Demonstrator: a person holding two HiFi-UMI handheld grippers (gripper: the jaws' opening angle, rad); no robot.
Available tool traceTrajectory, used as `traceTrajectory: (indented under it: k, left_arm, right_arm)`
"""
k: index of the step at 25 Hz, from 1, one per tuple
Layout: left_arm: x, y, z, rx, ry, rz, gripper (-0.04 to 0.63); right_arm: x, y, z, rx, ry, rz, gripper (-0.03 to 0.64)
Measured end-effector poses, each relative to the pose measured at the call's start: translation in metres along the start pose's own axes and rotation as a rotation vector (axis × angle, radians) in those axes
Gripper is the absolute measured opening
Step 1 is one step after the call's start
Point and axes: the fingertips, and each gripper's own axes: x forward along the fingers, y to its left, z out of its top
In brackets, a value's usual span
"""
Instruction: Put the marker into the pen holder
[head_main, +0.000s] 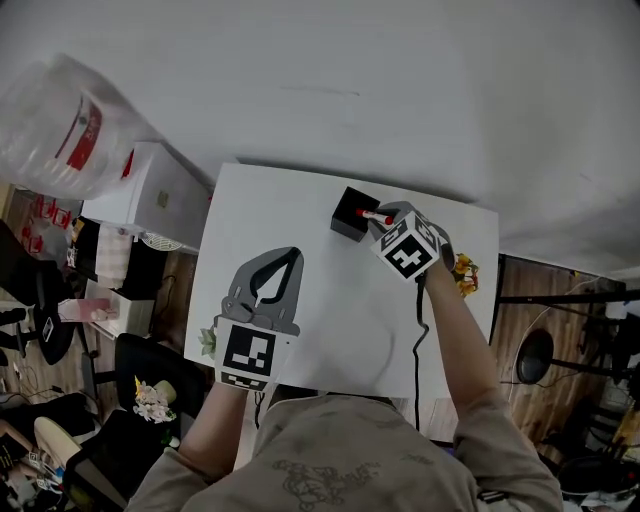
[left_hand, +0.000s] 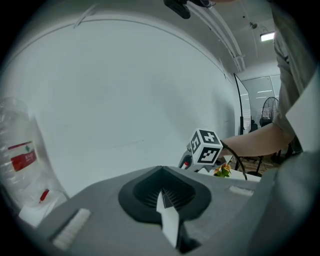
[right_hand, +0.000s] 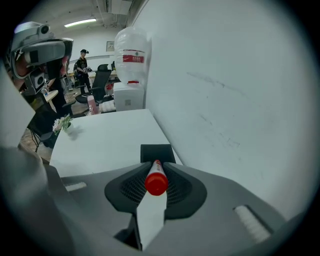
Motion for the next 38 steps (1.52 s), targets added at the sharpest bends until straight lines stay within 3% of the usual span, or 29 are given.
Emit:
traceTrajectory:
  k: [14,21,30,38]
  left_arm:
    - [0.013,0.001,-0.045,-0.034,0.092,-0.036,0.0]
    - [0.007,0.003,-0.046,-0.031,0.095,-0.035,0.0]
    - [-0.005,0.014,-0.016,0.015,0.03,0.002,0.0]
    - [-0.029,0.014,0.033,0.083,-0.062,0.029,0.0]
  right_arm:
    - [0.064,0.008,-0.019,-0.005,0.11,0.076,0.104]
    - [0.049,0.011,-0.009,-0.005,0.081,0.076,0.112]
    - [-0.034,0.005,0.036,0.006,-0.099,-0.008,0.098]
    - [-0.141,0.013,0.076,0.105,-0.389,-0.061,0.059]
